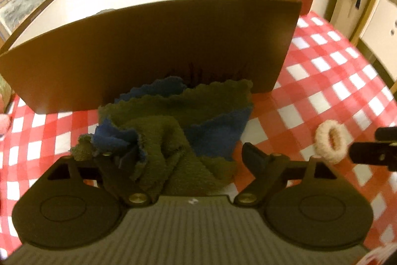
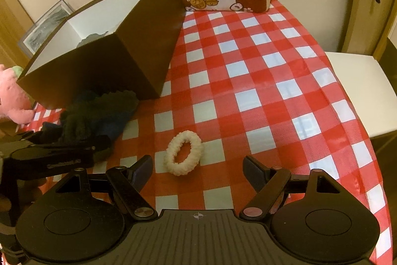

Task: Organize soft objects
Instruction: 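Grasp the green towel and blue cloth with the left gripper while the right gripper grasps the white fuzzy ring, then lift the towel bundle with the left gripper while the right gripper lifts the ring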

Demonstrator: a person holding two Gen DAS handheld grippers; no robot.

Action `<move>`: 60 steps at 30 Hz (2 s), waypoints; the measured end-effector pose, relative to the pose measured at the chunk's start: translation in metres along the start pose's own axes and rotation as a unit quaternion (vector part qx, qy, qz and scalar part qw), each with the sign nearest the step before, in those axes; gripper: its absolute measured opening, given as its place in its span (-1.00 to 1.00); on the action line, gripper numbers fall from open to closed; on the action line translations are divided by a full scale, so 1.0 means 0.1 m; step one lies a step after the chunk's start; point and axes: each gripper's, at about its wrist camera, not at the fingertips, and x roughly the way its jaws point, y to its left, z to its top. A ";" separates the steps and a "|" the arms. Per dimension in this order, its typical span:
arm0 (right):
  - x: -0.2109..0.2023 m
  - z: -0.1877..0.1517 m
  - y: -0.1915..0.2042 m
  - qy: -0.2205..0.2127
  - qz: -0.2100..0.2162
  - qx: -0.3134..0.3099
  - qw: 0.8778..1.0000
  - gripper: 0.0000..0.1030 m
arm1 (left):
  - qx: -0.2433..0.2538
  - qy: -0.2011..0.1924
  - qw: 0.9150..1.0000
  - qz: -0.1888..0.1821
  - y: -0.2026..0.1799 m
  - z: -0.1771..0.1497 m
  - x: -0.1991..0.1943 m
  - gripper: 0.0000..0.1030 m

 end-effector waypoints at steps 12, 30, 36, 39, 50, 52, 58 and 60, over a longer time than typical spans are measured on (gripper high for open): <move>0.11 0.00 0.15 -0.002 0.007 -0.036 0.999 0.53 | 0.011 -0.006 1.000 0.015 0.16 -0.07 0.05 0.04; 0.39 -0.05 0.34 -0.019 -0.048 -0.154 0.987 -0.31 | -0.042 0.012 0.999 -0.009 0.39 -0.01 -0.01 -0.10; 0.37 -0.06 0.34 -0.020 -0.047 -0.160 0.986 -0.52 | -0.027 0.017 0.999 0.004 0.30 0.01 0.07 0.02; 0.37 -0.05 0.34 -0.019 -0.046 -0.158 0.986 -0.53 | -0.017 0.018 1.000 0.012 0.27 0.00 0.07 -0.06; 0.37 -0.05 0.35 -0.014 -0.043 -0.158 0.986 -0.53 | -0.039 0.018 0.999 -0.005 0.41 -0.02 -0.03 -0.34; 0.36 -0.06 0.35 -0.013 -0.042 -0.158 0.986 -0.53 | -0.045 0.020 0.999 -0.006 0.42 -0.02 -0.04 -0.37; 0.35 -0.06 0.35 -0.007 -0.034 -0.153 0.988 -0.55 | -0.077 0.028 0.996 -0.018 0.56 -0.04 -0.10 -0.40; 0.35 -0.05 0.34 -0.004 -0.029 -0.149 0.988 -0.56 | -0.084 0.028 0.996 -0.019 0.59 -0.07 -0.15 -0.40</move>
